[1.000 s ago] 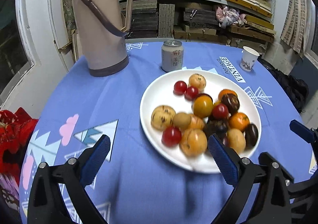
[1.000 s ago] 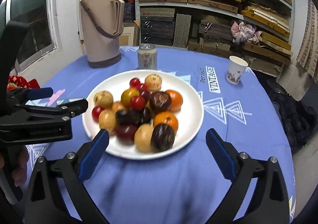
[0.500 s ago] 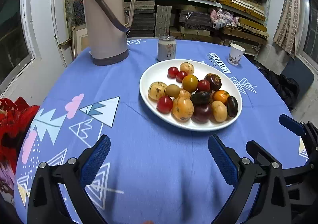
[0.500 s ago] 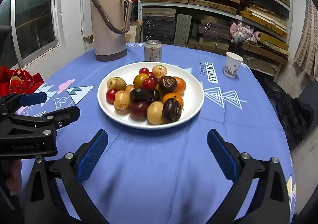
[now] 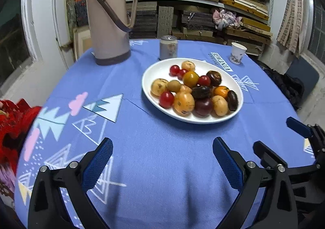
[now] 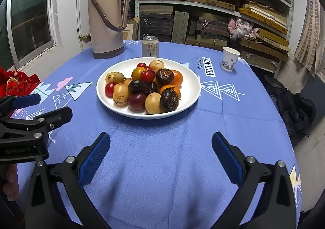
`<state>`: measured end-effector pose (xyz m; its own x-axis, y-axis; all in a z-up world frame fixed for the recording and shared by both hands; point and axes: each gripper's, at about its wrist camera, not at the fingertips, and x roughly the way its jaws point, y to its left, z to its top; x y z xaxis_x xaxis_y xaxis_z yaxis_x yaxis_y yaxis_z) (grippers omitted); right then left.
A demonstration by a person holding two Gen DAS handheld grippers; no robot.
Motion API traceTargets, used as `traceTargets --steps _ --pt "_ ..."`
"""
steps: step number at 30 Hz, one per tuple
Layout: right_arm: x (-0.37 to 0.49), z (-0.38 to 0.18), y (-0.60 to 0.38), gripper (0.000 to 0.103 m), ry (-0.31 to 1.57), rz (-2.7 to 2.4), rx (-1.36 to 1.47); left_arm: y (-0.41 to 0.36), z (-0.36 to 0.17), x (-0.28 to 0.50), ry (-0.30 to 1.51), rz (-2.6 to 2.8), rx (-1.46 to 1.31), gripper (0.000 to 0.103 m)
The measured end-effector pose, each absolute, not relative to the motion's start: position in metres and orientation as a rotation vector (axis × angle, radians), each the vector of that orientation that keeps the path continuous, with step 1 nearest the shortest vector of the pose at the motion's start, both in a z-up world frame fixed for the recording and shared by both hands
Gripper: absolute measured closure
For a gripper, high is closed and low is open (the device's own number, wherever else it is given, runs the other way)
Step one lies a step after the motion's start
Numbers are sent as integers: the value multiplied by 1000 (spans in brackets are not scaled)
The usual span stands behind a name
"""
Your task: Organize fruits
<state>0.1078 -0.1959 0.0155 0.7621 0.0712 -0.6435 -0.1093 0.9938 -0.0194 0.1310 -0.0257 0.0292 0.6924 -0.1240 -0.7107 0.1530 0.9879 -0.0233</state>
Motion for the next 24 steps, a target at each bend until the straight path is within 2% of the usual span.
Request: traceTargets --steps 24 --pt "104 15 -193 5 703 93 -78 -26 26 127 802 -172 25 4"
